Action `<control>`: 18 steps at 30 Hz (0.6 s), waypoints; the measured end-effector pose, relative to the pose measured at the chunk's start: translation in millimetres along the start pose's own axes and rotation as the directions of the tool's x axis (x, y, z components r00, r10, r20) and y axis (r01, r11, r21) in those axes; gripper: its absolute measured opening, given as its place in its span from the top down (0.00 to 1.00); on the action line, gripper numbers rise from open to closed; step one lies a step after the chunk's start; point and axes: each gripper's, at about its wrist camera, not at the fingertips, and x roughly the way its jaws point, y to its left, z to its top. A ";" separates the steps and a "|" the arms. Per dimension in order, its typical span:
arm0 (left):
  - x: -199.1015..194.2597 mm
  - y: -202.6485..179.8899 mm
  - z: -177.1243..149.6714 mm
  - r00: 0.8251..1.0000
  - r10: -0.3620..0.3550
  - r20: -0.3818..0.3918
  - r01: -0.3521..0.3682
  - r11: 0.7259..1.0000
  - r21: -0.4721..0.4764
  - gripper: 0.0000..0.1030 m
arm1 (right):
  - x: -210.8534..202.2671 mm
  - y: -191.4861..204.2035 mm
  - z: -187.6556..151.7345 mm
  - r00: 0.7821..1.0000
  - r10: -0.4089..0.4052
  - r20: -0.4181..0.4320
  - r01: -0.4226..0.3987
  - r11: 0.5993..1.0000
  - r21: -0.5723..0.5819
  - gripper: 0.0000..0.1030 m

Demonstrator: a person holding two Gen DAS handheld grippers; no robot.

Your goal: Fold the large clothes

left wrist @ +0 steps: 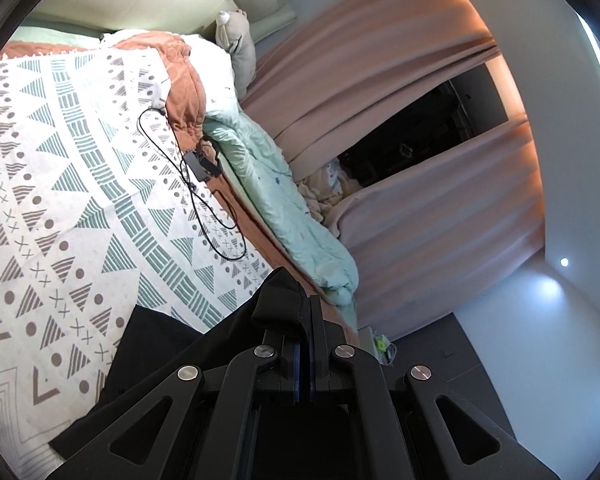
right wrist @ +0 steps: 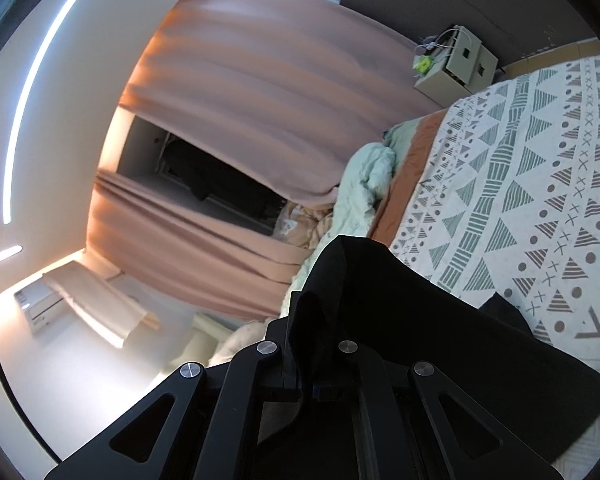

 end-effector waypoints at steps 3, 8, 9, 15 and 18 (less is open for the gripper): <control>21.3 11.9 0.1 1.000 0.020 -0.014 -0.020 1.000 -0.009 0.99 | 20.4 -16.8 -2.6 1.000 -0.027 -0.004 0.027 1.000 0.015 0.97; 53.8 32.7 -4.2 0.997 0.062 -0.038 -0.062 0.998 -0.016 0.99 | 46.8 -49.1 -8.1 0.997 -0.073 -0.039 0.074 0.996 0.040 0.97; 59.8 36.6 -5.6 0.996 0.074 -0.042 -0.074 0.997 -0.013 0.99 | 51.5 -55.4 -9.3 0.995 -0.082 -0.048 0.084 0.996 0.041 0.97; 91.6 75.6 -21.0 0.986 0.153 -0.072 -0.157 0.986 -0.061 0.98 | 76.5 -96.0 -17.4 0.981 -0.152 -0.117 0.159 0.986 0.052 0.97; 103.7 94.6 -30.8 0.978 0.195 -0.080 -0.201 0.976 -0.085 0.98 | 85.8 -118.2 -26.0 0.969 -0.192 -0.153 0.206 0.975 0.078 0.97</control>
